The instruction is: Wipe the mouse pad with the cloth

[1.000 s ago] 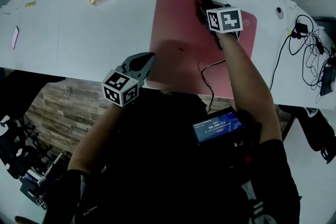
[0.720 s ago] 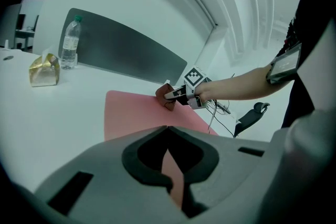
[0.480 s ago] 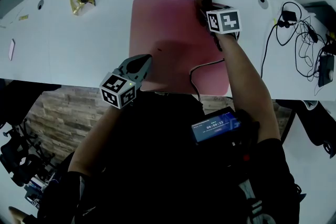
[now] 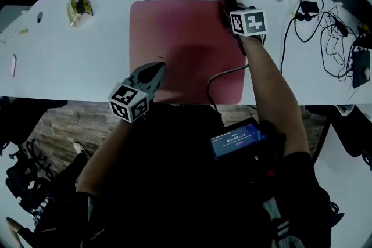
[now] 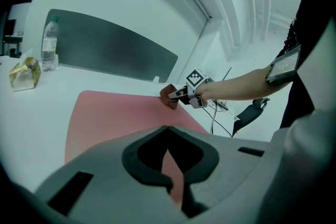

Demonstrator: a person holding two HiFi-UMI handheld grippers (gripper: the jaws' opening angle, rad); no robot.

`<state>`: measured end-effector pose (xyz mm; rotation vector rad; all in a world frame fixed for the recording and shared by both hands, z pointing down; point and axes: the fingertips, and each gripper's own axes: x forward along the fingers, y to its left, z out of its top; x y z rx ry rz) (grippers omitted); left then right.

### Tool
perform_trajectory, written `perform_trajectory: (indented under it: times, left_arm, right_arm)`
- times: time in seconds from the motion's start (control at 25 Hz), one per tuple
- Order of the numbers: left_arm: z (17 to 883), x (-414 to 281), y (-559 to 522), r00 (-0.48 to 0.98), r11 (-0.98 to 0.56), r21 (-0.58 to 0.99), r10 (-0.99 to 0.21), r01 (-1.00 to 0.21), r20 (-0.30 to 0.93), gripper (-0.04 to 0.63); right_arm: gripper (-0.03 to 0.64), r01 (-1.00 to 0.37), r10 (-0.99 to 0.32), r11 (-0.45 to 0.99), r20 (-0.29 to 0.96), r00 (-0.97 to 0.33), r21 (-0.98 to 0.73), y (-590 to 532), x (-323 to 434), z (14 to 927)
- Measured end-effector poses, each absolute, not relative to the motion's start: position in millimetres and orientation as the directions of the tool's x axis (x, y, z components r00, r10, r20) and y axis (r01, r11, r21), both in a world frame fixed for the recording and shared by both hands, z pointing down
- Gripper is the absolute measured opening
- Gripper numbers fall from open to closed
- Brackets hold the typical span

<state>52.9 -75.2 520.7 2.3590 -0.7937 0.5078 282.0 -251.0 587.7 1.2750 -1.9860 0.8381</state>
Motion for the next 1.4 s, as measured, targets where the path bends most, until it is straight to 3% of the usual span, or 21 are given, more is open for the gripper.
perform_trajectory:
  times: [0.8,1.4]
  left_arm:
    - [509.1,62.3,-59.4,0.743,-0.67,0.369,-0.431,-0.644,0.513,0.008]
    - [499.7,24.6,-46.3,0.766,-0.666,0.393,-0.469,-0.634,0.441,0.009]
  right_arm:
    - [0.12,-0.976,-0.591,0.19,0.782,-0.2,-0.107,-230.8,367.7,586.4]
    - [0.12,-0.982,-0.692,0.174,0.701,-0.172,-0.069,-205.3,356.7,530.5]
